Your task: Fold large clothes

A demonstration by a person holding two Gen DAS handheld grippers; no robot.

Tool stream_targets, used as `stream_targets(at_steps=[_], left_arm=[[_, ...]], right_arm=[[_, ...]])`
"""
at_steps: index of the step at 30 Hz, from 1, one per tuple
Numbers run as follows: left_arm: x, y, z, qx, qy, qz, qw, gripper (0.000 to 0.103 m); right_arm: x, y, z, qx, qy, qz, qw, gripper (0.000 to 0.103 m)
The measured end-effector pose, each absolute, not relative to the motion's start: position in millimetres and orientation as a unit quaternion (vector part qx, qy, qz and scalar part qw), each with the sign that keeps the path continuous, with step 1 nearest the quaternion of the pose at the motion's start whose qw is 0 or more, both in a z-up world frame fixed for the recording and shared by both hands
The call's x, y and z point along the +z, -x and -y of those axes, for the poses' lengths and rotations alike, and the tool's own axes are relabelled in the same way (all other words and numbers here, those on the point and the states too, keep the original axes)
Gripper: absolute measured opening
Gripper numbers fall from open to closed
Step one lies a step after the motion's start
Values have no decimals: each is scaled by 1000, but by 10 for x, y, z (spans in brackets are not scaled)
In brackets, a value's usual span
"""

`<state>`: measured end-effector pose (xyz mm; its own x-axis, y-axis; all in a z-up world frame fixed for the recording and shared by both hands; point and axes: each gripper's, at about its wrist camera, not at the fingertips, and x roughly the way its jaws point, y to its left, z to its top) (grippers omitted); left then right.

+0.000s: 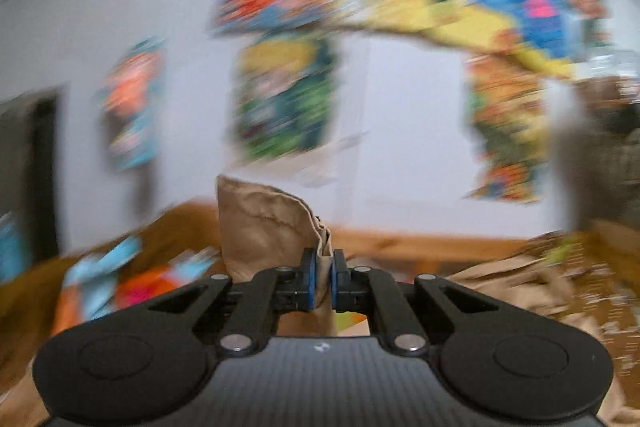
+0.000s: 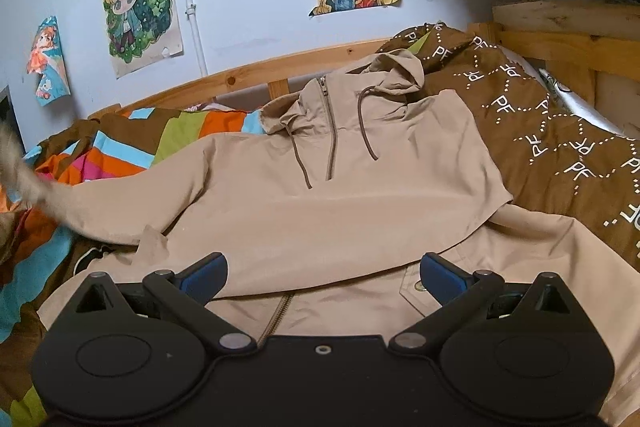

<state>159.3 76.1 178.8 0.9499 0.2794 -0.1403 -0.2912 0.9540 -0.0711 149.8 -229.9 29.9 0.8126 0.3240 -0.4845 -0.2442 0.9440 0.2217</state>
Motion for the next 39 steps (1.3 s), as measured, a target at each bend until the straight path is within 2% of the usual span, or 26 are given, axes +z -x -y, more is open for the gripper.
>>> stream_targets(at_steps=[3, 6, 10, 15, 22, 23, 25, 26, 27, 32, 35, 39], left_arm=[[1986, -1900, -349, 38, 29, -65, 997, 7], [1953, -2193, 108, -58, 11, -96, 994, 7], [1522, -2458, 648, -153, -6, -140, 978, 7], [871, -2663, 1076, -209, 26, -208, 955, 7], [296, -2543, 1131, -255, 27, -281, 925, 9], [251, -2508, 1083, -264, 29, -294, 918, 11], [188, -2448, 972, -284, 37, -322, 902, 33], [166, -2392, 900, -288, 42, -327, 899, 57], [175, -2325, 818, -284, 44, -323, 902, 66], [194, -2250, 352, -233, 50, -333, 912, 67], [187, -2395, -49, -121, 42, -336, 933, 67], [75, -2745, -769, 20, 93, -354, 931, 65]], right_arm=[[306, -1502, 2350, 145, -78, -259, 952, 102], [291, -1525, 2446, 132, -89, -256, 953, 102], [263, -1563, 2631, 104, -106, -250, 957, 102], [204, -1605, 2889, 62, -118, -237, 962, 102], [63, -1700, 3190, 49, -163, -231, 958, 101], [41, -1712, 3232, 48, -175, -235, 955, 101], [4, -1731, 3296, 45, -194, -240, 950, 100], [-10, -1732, 3310, 44, -200, -241, 949, 99], [-20, -1735, 3321, 44, -206, -243, 947, 99], [-61, -1723, 3339, 66, -238, -254, 935, 97], [-99, -1733, 3290, 77, -241, -269, 929, 94], [-173, -1780, 3154, 82, -215, -300, 926, 89]])
